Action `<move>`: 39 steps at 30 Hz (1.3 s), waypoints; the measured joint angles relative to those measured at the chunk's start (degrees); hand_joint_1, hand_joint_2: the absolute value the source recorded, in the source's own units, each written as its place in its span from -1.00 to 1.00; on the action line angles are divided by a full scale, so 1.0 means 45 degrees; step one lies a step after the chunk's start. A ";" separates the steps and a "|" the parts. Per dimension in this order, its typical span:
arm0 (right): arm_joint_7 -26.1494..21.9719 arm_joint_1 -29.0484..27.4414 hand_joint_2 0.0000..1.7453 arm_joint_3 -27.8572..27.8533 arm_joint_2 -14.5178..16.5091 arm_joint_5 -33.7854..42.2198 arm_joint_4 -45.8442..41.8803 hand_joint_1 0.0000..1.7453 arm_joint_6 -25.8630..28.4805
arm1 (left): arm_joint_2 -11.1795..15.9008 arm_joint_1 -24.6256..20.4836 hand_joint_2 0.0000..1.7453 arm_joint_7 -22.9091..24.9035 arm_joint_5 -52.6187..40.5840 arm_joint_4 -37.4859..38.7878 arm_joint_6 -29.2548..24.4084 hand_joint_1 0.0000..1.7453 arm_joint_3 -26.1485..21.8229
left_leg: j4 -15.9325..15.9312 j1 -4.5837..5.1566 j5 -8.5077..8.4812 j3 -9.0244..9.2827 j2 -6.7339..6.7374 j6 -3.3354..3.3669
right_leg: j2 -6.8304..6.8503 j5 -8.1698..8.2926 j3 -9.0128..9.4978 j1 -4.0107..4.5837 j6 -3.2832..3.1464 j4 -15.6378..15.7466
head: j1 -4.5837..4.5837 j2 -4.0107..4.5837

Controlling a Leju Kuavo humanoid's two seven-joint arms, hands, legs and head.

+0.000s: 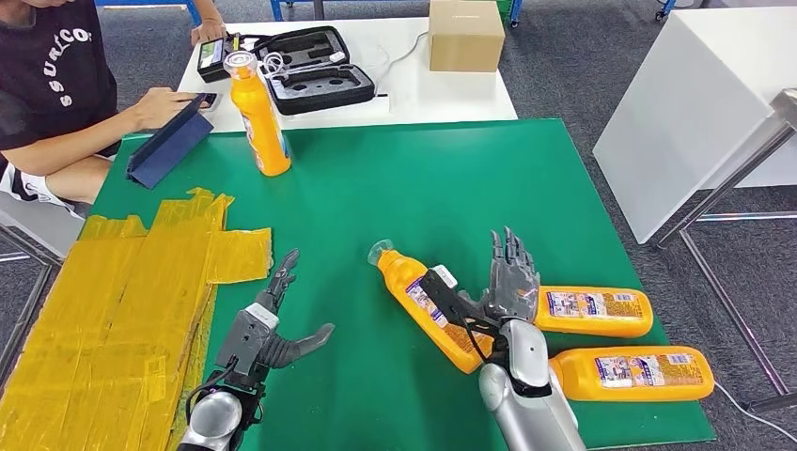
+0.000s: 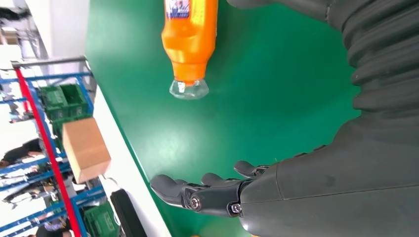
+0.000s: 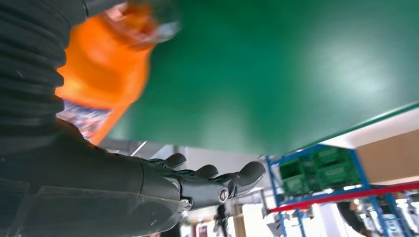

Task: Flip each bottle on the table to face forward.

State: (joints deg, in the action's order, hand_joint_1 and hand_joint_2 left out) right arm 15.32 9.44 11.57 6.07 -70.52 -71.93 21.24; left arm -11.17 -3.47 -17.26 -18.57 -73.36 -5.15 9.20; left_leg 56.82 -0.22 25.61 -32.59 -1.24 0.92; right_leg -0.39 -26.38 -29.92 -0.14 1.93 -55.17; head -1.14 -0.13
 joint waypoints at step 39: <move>-0.2052 -0.1681 1.00 0.3722 0.0295 0.3371 -0.2543 -1.00 0.0624 | 0.0483 0.0470 1.00 -0.0250 0.0442 -0.0293 0.0101 -1.00 -0.0436 | -0.0003 -0.0003 0.0007 -0.0030 -0.0009 -0.0002 | 0.0005 -0.0007 -0.0033 0.0001 -0.0005 -0.0003 | 0.0000 0.0000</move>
State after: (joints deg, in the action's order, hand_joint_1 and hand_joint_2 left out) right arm 6.08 1.88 28.32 7.39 -55.35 -83.37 24.05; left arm -8.99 -1.35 -18.38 -16.58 -74.68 -4.70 7.23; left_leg 56.80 -0.23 25.64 -32.73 -1.27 0.91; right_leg -0.37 -26.41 -30.07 -0.14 1.91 -55.19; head -1.14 -0.13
